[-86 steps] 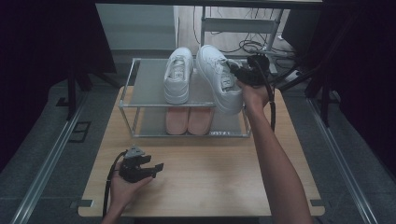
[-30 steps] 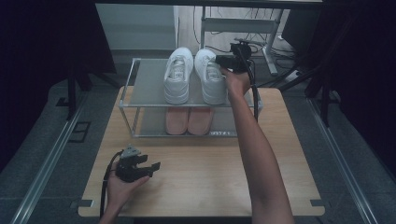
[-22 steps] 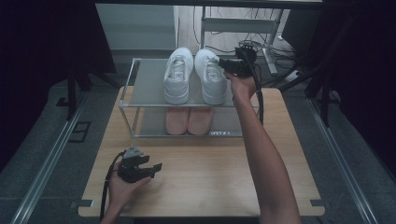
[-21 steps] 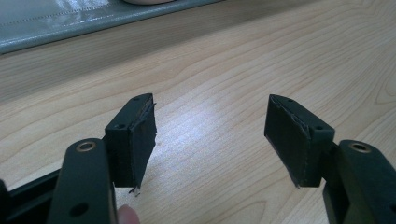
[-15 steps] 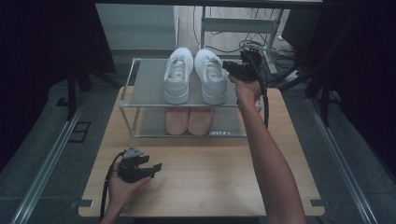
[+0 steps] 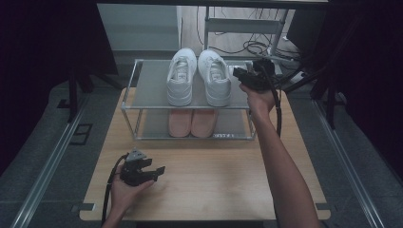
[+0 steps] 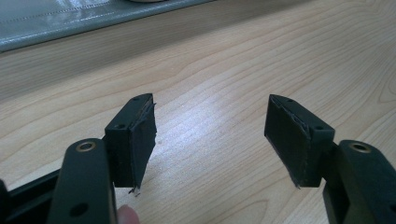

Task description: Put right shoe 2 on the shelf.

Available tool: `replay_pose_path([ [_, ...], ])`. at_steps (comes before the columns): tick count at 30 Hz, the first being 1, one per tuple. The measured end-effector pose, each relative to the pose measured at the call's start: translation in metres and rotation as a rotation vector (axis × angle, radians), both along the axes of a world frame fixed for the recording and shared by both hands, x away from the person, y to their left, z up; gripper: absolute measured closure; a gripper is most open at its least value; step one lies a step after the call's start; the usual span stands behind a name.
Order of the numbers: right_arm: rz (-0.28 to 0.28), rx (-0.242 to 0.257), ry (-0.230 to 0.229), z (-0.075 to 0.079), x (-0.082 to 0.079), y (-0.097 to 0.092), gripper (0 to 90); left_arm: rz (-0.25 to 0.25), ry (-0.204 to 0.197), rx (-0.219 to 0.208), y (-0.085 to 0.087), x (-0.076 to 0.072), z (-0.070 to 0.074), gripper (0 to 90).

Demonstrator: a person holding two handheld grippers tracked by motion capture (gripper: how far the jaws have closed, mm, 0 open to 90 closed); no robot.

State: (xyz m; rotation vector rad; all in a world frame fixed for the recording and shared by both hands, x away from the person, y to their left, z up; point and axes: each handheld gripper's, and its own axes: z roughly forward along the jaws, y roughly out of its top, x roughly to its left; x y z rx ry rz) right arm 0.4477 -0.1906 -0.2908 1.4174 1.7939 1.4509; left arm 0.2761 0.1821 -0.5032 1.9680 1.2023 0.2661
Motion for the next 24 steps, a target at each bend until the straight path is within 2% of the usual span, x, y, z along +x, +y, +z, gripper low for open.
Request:
replay_pose_path([
  [10, -0.006, 0.008, 0.001, -0.007, -0.009, -0.015, 83.8, 0.001, -0.002, 0.000, 0.000, 0.000, 0.000, 34.3],
  [24, -0.005, 0.010, 0.041, -0.037, -0.009, -0.025, 85.0, 0.007, -0.008, 0.000, 0.003, -0.001, 0.002, 34.3],
])
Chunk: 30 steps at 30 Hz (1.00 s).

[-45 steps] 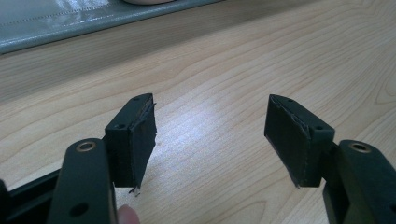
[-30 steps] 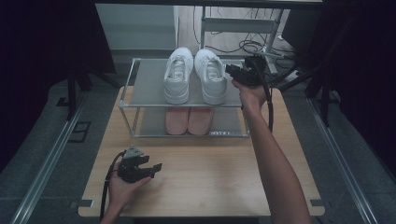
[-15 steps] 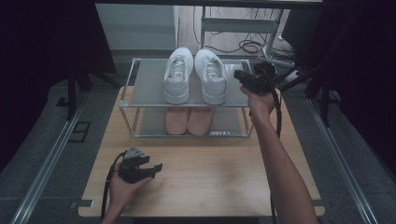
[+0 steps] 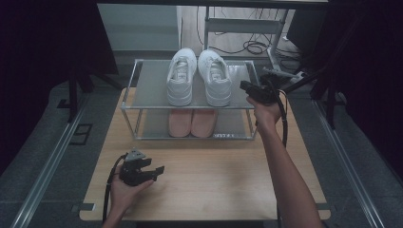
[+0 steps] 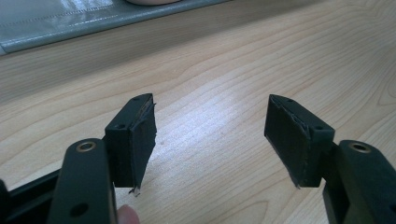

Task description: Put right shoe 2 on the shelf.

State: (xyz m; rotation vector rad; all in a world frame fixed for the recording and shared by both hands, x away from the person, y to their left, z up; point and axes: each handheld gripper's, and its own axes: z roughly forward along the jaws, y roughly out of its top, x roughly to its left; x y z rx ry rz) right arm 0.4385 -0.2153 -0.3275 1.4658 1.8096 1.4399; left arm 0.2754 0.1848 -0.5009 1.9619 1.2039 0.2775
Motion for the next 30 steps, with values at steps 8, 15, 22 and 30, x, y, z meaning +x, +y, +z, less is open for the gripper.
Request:
replay_pose_path([
  [8, 0.004, -0.012, 0.024, -0.014, 0.002, -0.001, 87.9, 0.002, 0.006, -0.002, -0.001, 0.000, -0.001, 34.3],
  [15, 0.011, -0.024, 0.037, -0.022, 0.003, 0.002, 89.1, 0.003, 0.007, 0.000, -0.001, 0.000, -0.001, 34.3],
  [22, 0.019, -0.034, 0.047, -0.026, 0.004, 0.004, 89.6, 0.001, 0.008, 0.002, -0.001, 0.000, -0.002, 34.3],
  [30, 0.035, -0.042, 0.058, -0.032, 0.006, 0.012, 89.7, 0.000, 0.011, 0.002, -0.002, 0.000, -0.003, 34.3],
])
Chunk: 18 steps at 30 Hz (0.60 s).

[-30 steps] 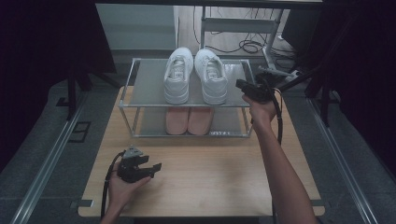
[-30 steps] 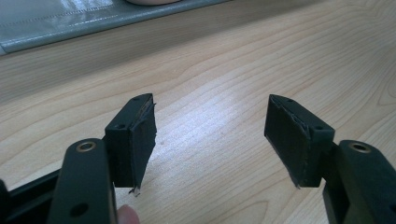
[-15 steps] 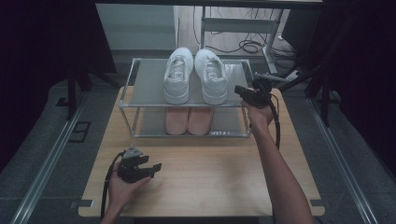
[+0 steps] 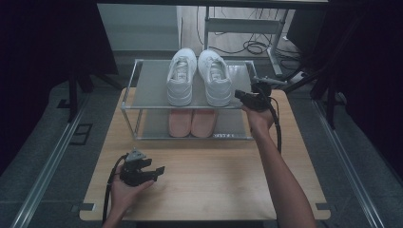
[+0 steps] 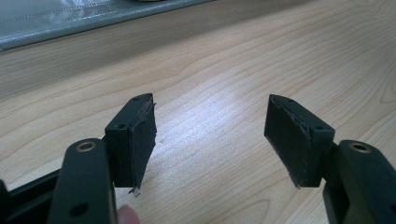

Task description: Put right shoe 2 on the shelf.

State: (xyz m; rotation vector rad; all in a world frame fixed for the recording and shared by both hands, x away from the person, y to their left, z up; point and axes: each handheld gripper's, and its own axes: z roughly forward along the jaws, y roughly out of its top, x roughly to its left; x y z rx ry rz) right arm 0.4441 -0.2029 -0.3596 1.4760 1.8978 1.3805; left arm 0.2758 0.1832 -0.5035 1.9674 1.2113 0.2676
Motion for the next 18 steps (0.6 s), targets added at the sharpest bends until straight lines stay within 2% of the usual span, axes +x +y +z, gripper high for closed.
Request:
replay_pose_path([
  [5, 0.017, 0.000, 0.004, -0.002, 0.001, 0.007, 89.7, 0.001, 0.000, -0.001, 0.001, 0.000, 0.000, 34.3],
  [13, 0.011, -0.012, -0.001, -0.002, 0.000, 0.011, 90.0, -0.001, 0.000, 0.001, 0.000, 0.000, 0.000, 34.3],
  [18, 0.028, 0.003, 0.005, -0.001, 0.000, 0.016, 90.0, -0.001, 0.001, 0.002, 0.000, 0.000, 0.000, 34.3],
])
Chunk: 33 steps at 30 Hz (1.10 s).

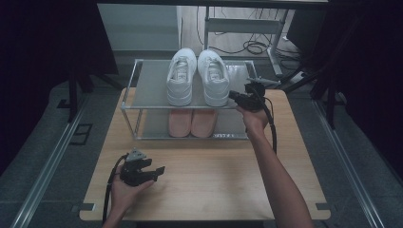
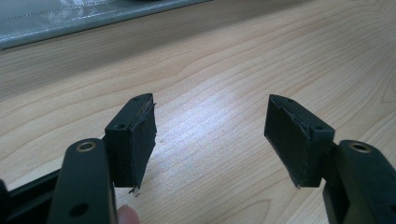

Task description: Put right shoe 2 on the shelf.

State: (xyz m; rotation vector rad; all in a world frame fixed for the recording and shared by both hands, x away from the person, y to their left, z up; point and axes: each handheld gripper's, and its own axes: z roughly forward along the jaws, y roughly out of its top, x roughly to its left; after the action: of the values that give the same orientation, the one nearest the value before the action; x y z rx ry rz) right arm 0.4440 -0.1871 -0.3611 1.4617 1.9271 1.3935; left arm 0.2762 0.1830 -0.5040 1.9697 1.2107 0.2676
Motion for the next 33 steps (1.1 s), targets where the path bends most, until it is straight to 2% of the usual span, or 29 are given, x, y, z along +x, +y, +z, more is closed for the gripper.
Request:
replay_pose_path([
  [4, 0.004, -0.017, -0.009, 0.000, -0.001, 0.005, 90.0, 0.001, -0.001, -0.002, 0.000, 0.000, 0.000, 34.3],
  [10, 0.010, -0.006, -0.005, 0.001, -0.001, 0.006, 90.0, -0.002, 0.002, -0.001, 0.000, 0.000, 0.000, 34.3],
  [18, 0.041, -0.009, -0.003, 0.001, -0.002, 0.018, 90.0, -0.002, 0.002, -0.001, -0.001, 0.000, 0.000, 34.3],
  [28, 0.053, 0.002, -0.014, 0.002, -0.001, 0.031, 90.0, -0.005, -0.003, 0.002, 0.001, 0.000, 0.000, 34.3],
  [33, 0.055, 0.006, -0.011, 0.002, -0.001, 0.030, 90.0, -0.006, -0.002, 0.003, 0.001, 0.001, 0.000, 34.3],
])
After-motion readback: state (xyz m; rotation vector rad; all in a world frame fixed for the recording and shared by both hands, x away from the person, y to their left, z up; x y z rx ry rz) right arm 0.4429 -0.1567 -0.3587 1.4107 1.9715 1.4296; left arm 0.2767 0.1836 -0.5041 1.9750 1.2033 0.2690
